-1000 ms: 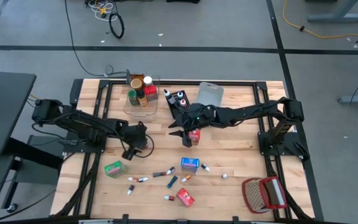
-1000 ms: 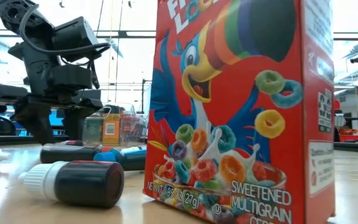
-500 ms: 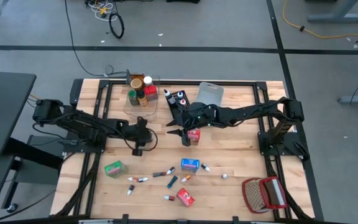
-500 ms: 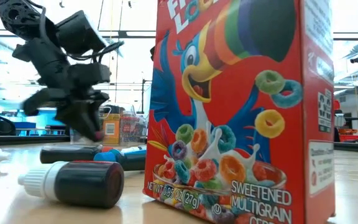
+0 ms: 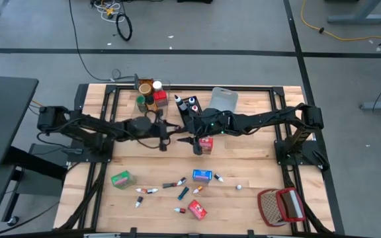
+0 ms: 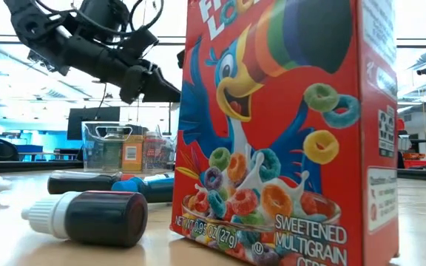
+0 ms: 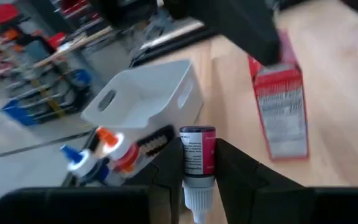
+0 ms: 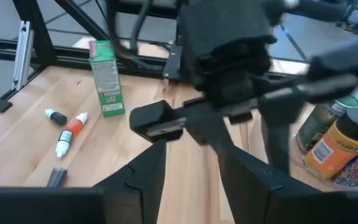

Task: Pick & Place Kitchen Items
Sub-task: Put the pink food coloring bottle into the black bin, then put the red food coloring bottle into the black bin

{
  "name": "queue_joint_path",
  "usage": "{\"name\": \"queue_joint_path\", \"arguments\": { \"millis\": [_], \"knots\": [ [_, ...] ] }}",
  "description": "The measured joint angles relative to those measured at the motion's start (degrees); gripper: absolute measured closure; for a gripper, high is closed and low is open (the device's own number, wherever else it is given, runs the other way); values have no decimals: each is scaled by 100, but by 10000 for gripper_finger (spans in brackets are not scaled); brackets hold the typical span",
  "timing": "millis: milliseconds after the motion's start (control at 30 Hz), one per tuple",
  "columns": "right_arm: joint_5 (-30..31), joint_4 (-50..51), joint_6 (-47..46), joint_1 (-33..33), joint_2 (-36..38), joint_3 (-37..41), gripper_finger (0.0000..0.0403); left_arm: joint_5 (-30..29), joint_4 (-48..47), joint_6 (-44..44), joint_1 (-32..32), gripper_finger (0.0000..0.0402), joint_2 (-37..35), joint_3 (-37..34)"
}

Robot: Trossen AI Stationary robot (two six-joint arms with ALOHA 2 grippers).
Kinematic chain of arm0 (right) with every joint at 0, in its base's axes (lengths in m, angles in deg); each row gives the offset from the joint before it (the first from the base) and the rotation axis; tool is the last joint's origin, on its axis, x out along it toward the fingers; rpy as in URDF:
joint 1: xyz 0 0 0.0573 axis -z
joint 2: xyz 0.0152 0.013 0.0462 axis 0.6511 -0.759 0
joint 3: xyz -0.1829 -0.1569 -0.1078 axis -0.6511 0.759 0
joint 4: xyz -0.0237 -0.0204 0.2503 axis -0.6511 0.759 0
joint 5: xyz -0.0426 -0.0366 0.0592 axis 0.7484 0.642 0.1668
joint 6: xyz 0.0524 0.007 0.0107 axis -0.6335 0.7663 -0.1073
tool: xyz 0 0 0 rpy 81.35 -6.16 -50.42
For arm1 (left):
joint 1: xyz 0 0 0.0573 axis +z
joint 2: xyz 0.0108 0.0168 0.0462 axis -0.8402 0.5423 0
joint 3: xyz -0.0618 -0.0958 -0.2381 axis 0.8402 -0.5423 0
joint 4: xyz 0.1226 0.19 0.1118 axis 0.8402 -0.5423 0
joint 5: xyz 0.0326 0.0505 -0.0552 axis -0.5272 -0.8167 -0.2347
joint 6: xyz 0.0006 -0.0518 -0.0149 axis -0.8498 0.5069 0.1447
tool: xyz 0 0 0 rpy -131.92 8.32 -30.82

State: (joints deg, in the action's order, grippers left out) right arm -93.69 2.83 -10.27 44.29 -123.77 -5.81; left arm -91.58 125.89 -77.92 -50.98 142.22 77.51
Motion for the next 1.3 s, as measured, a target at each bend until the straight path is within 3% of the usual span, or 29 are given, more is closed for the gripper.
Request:
{"name": "queue_joint_path", "arguments": {
  "millis": [133, 333, 533, 667, 767, 967, 1100, 1300],
  "knots": [
    [2, -173, 235, 4, 0, -4, 248, 793, 442, 236, 346, 305, 587, 183],
    [186, -524, 640, 4, 7, -5, 248, 296, 485, 183, 643, 306, 1921, 930],
    [1686, -13, 932, 3, 15, -9, 248, -142, 484, 276, 812, 309, 2779, 1557],
    [2720, 1161, 826, 21, 266, -17, 248, -367, 296, 254, 842, 290, 2941, 1737],
    [3202, 2198, 201, 87, 549, -4, 248, -564, 165, 116, 836, 270, 2923, 1828],
    [2885, 3048, -933, 106, 1132, -7, 248, -623, 65, 93, 834, 229, 2902, 1822],
    [2612, 3027, -1018, 80, 1165, -7, 248, -876, -12, 154, 736, 207, 2758, 1826],
    [2384, 3003, -925, -20, 1115, -4, 248, -1248, -590, 263, 453, 201, 1813, 1830]
  ]
}}
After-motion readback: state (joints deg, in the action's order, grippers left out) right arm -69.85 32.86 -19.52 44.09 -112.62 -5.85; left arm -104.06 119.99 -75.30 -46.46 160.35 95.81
